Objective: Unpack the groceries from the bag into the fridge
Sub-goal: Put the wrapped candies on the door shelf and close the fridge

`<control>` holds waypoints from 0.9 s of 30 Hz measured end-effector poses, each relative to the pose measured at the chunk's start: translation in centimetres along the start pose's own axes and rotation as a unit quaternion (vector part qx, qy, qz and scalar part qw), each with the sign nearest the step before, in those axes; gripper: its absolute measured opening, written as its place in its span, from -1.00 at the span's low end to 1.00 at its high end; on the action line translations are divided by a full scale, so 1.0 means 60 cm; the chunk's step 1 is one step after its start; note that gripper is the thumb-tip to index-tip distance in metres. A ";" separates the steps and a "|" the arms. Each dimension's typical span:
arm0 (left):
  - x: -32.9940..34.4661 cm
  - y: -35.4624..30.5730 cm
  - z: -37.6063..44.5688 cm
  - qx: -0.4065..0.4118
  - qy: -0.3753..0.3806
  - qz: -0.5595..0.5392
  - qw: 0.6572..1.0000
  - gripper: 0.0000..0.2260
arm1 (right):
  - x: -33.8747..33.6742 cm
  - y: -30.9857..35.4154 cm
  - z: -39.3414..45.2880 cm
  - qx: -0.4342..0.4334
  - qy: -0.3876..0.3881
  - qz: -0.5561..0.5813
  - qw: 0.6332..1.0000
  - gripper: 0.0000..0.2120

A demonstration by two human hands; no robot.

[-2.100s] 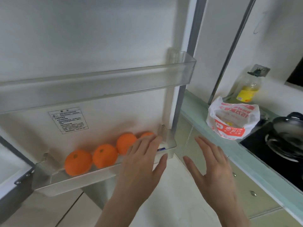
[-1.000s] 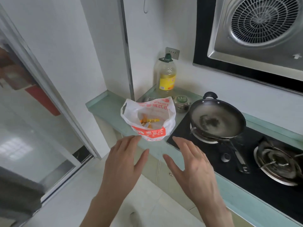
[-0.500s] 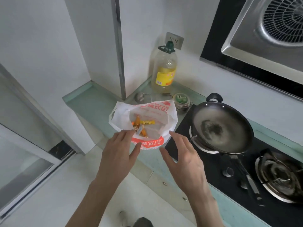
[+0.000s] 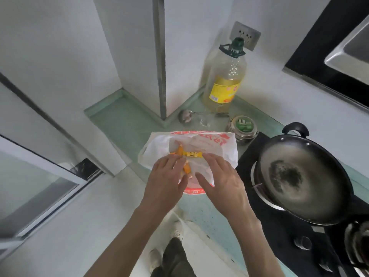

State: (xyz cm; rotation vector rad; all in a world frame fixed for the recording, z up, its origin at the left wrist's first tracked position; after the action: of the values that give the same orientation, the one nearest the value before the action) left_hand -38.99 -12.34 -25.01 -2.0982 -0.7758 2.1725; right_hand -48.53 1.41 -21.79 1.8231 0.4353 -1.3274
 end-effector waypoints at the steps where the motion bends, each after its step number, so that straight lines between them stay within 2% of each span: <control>1: 0.007 0.004 0.009 -0.001 0.008 0.010 1.000 -0.62 | 0.008 -0.008 0.014 0.001 0.008 -0.002 1.000 -0.51; 11: 0.072 0.045 0.104 -0.063 0.026 0.024 0.997 -0.66 | 0.103 -0.075 0.143 0.019 0.174 -0.007 0.984 -0.35; 19: 0.145 0.092 0.172 -0.086 0.149 0.070 0.982 -0.57 | 0.168 -0.105 0.225 0.042 0.242 -0.101 0.964 -0.23; 23: 0.171 0.115 0.198 -0.105 0.180 0.106 0.972 -0.50 | 0.216 -0.123 0.254 0.053 0.267 -0.142 0.952 -0.14; 27: 0.195 0.122 0.221 -0.107 0.209 0.119 0.965 -0.43 | 0.246 -0.132 0.268 0.052 0.270 -0.135 0.952 -0.21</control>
State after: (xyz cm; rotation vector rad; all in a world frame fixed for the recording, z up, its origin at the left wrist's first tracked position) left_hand -50.26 -19.04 -38.94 -2.7575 -0.7740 1.6902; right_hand -58.25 -8.96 -40.17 2.2775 0.9487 -1.0174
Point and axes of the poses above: each hand's wrist, its own z-axis towards the middle knuckle, its own x-axis out of the palm, y = z × x, the point moved 5 cm from there along z, towards the middle knuckle, and after that the axes turned 15 degrees about y, right-handed, at the moved point
